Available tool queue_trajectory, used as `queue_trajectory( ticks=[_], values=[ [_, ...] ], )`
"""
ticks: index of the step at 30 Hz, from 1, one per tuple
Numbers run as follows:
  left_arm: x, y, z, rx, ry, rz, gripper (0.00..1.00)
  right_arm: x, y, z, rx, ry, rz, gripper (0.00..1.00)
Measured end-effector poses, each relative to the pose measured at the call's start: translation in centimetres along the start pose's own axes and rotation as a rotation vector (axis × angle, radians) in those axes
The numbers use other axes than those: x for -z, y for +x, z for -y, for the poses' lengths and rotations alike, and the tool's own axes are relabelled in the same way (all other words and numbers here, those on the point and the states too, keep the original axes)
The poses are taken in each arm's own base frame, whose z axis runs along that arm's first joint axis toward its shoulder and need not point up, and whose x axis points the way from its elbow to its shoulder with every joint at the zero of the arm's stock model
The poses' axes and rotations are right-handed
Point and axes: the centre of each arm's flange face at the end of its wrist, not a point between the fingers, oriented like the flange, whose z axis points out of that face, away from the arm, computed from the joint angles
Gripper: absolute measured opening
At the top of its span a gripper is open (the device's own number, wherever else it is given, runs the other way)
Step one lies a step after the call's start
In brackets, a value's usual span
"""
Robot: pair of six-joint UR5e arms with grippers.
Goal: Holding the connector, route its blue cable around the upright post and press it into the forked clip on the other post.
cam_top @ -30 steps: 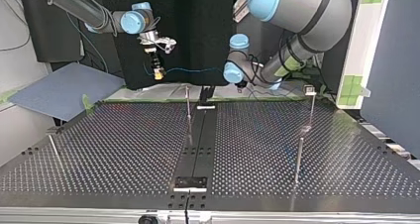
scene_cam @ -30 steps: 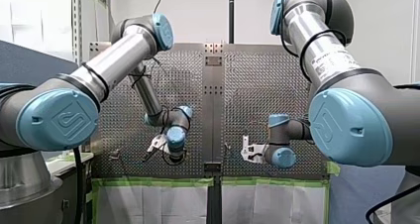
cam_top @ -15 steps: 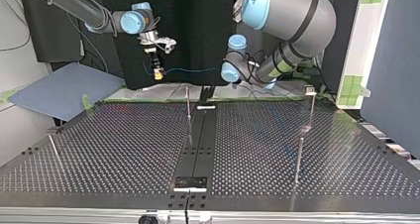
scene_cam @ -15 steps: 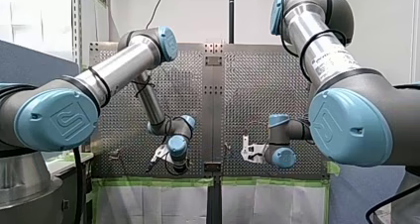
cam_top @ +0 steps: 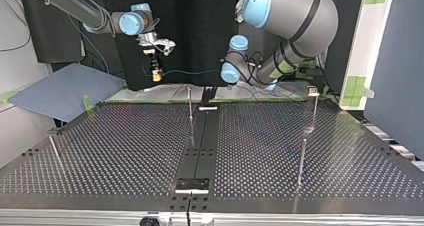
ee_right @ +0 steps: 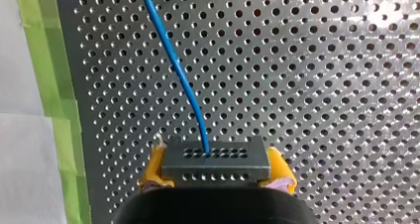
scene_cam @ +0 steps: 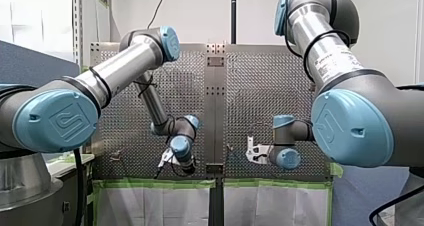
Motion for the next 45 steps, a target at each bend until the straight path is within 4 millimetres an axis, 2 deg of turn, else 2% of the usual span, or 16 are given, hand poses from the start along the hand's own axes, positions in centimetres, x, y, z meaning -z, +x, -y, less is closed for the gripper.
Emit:
queue_trajectory(
  ticks=[4,8,24,45],
  values=[
    [0.6,-1.6,0.6,0.036,0.041,0.033,1.00,-0.1,0.1,-0.4,0.000,-0.007,-0.002,0.00],
    [1.1,-2.3,1.4,0.059,0.083,0.048,1.00,-0.4,0.3,-0.8,0.000,-0.014,-0.008,0.00],
    [2.8,-2.0,5.5,0.046,0.252,0.032,1.00,-1.6,1.1,-2.5,-0.006,-0.040,-0.031,0.00],
    [2.9,-2.9,6.9,0.059,0.434,0.084,1.00,-1.5,0.9,-1.9,0.009,-0.014,-0.021,0.00]
  ],
)
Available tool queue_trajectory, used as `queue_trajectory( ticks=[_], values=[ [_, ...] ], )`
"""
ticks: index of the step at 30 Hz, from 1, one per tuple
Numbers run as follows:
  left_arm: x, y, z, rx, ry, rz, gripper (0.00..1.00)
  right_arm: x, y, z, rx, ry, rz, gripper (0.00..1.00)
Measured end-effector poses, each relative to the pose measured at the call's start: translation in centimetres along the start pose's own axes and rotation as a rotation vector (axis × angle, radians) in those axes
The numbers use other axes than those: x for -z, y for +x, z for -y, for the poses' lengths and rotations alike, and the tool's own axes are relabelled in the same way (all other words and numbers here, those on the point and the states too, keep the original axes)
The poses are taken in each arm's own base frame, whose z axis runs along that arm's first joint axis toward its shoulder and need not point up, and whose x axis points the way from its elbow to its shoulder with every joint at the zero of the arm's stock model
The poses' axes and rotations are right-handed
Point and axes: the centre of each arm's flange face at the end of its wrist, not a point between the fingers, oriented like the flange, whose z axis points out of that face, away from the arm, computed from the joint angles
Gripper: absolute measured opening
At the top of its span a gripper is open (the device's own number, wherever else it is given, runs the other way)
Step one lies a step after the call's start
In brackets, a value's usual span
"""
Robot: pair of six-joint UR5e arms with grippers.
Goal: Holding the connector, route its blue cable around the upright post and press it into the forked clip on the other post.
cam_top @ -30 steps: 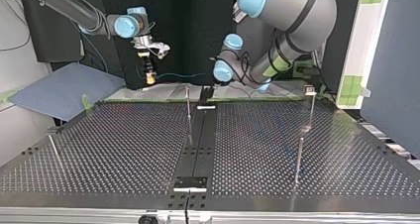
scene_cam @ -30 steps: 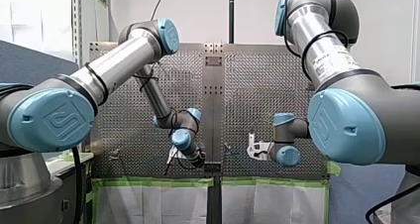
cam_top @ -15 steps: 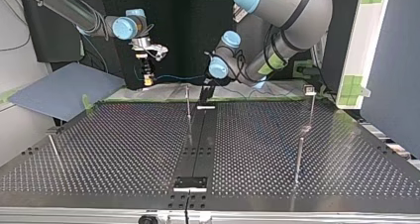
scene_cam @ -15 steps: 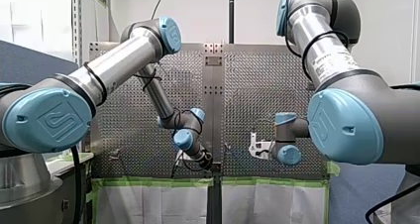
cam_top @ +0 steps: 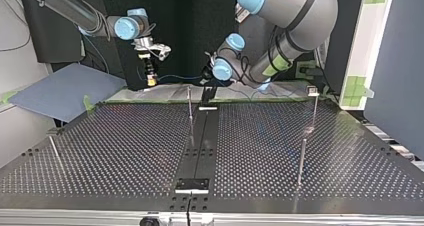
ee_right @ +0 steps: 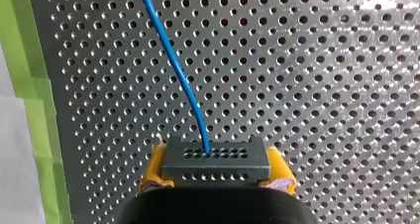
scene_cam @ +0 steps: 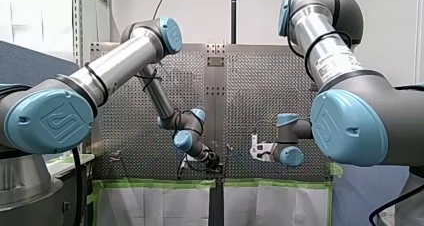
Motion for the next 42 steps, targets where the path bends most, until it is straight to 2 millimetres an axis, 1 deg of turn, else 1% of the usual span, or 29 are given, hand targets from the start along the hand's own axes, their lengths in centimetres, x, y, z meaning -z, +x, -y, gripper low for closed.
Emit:
queue_trajectory(
  ticks=[6,10,15,24,29,32,42],
  values=[
    [0.8,-1.6,0.4,0.034,0.040,0.063,1.00,0.0,0.0,0.5,-0.004,0.041,-0.001,0.00],
    [1.3,-3.5,0.6,0.059,0.025,0.122,1.00,0.0,-0.1,0.7,-0.013,0.065,0.001,0.00],
    [1.3,-4.6,0.3,0.099,-0.009,0.183,1.00,0.0,-0.1,1.0,-0.033,0.098,0.004,0.00],
    [1.6,-3.4,0.0,0.162,-0.073,0.234,1.00,-0.1,-0.1,0.9,-0.071,0.147,-0.003,0.00],
    [1.9,-2.4,0.4,0.162,-0.101,0.252,1.00,-0.4,0.1,0.5,-0.102,0.165,-0.020,0.00],
    [2.0,-2.1,1.2,0.157,-0.108,0.270,1.00,-0.5,0.2,0.2,-0.120,0.185,-0.031,0.00],
    [1.9,-2.0,5.8,0.111,-0.107,0.355,1.00,-0.5,-0.4,-0.4,-0.159,0.223,-0.020,0.00]
  ],
)
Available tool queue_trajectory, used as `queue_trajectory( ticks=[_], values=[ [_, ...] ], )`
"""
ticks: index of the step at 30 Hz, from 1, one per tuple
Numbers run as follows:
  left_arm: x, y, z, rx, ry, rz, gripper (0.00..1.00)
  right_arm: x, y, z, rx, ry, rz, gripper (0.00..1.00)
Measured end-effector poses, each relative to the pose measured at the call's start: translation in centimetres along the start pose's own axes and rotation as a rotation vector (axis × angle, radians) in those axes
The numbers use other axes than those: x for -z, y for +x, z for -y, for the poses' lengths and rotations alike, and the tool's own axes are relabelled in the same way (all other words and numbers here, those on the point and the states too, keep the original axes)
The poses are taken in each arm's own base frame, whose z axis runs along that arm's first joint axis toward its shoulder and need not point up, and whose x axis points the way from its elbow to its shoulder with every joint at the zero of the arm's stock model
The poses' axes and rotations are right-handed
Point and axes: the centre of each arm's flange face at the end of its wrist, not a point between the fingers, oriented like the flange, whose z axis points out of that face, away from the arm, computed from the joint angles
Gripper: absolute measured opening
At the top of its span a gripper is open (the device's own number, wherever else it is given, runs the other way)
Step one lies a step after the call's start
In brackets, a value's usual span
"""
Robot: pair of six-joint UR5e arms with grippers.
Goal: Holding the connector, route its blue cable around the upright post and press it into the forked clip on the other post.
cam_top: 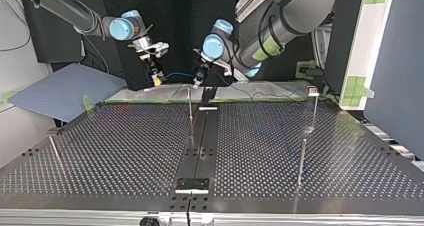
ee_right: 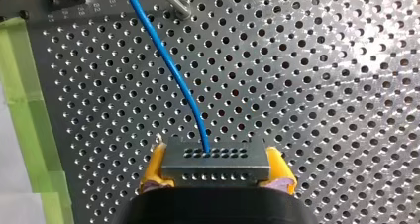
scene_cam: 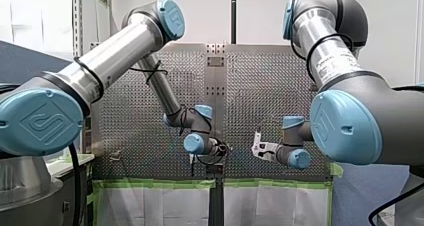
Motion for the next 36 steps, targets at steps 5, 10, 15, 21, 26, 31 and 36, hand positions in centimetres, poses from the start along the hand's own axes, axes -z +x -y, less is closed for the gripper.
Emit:
queue_trajectory(
  ticks=[5,10,15,21,26,31,36],
  values=[
    [0.3,0.2,1.8,-0.040,0.002,0.040,1.00,0.1,-0.2,-0.1,-0.007,0.002,0.006,0.00],
    [0.3,0.1,2.0,-0.081,-0.031,0.058,1.00,0.1,-0.2,-0.1,-0.007,0.001,0.011,0.00],
    [0.4,0.1,1.1,-0.091,-0.086,0.054,1.00,0.1,-0.2,-0.2,-0.009,0.000,0.011,0.00],
    [0.4,0.1,0.0,-0.084,-0.149,0.051,1.00,0.1,-0.1,-0.5,-0.012,-0.006,0.011,0.00],
    [0.4,1.0,-1.0,-0.088,-0.198,0.046,1.00,0.1,-0.1,-0.7,-0.013,-0.009,0.011,0.00],
    [0.3,1.2,-1.7,-0.087,-0.248,0.056,1.00,0.1,-0.1,-0.7,-0.014,-0.010,0.012,0.00],
    [0.1,0.9,-2.3,-0.085,-0.288,0.086,1.00,0.2,-0.2,-0.6,-0.013,-0.011,0.016,0.00]
  ],
)
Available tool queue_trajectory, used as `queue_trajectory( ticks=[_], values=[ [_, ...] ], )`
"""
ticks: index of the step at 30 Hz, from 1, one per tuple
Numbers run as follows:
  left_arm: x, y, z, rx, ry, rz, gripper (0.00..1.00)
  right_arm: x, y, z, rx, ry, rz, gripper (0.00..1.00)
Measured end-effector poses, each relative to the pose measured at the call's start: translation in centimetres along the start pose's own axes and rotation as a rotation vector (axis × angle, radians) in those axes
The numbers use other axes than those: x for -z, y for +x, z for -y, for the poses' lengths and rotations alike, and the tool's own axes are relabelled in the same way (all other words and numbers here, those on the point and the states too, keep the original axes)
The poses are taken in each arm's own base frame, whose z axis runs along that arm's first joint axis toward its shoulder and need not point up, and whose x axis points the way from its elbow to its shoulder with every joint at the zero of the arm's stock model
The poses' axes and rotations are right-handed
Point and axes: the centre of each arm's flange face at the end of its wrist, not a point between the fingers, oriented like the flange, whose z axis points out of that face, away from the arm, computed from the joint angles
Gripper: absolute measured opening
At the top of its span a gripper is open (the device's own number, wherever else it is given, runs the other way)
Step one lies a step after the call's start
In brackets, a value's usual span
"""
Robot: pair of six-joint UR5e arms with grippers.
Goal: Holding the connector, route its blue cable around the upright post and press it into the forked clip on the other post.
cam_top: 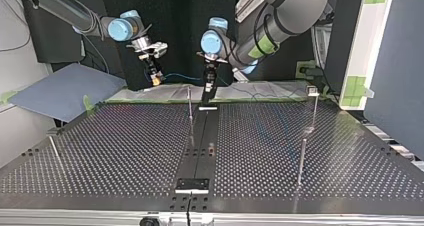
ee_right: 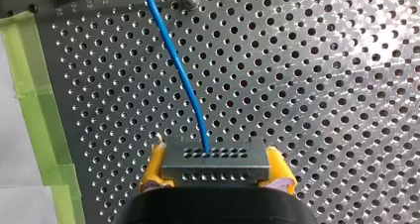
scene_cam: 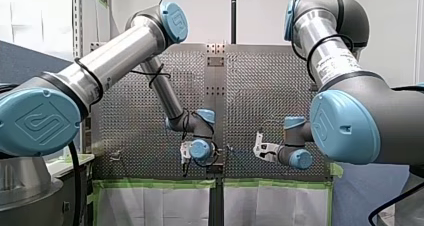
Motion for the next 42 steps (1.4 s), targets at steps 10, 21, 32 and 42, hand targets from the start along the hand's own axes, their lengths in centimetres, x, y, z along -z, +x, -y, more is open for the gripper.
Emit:
queue_trajectory(
  ticks=[10,21,32,42],
  values=[
    [-0.4,-0.5,-0.8,0.021,-0.083,0.045,1.00,0.0,-0.1,0.1,0.004,0.002,0.002,0.00],
    [-0.1,-0.6,-0.6,0.037,-0.117,0.055,0.26,0.0,0.0,-0.1,0.005,-0.003,0.001,0.00],
    [-0.1,-0.5,0.4,0.039,-0.020,0.044,0.00,0.0,0.0,-0.1,0.006,-0.006,0.000,0.00],
    [-0.1,-0.4,0.6,0.036,0.001,0.042,0.00,0.1,0.2,-1.1,0.008,-0.065,-0.011,0.00]
  ],
)
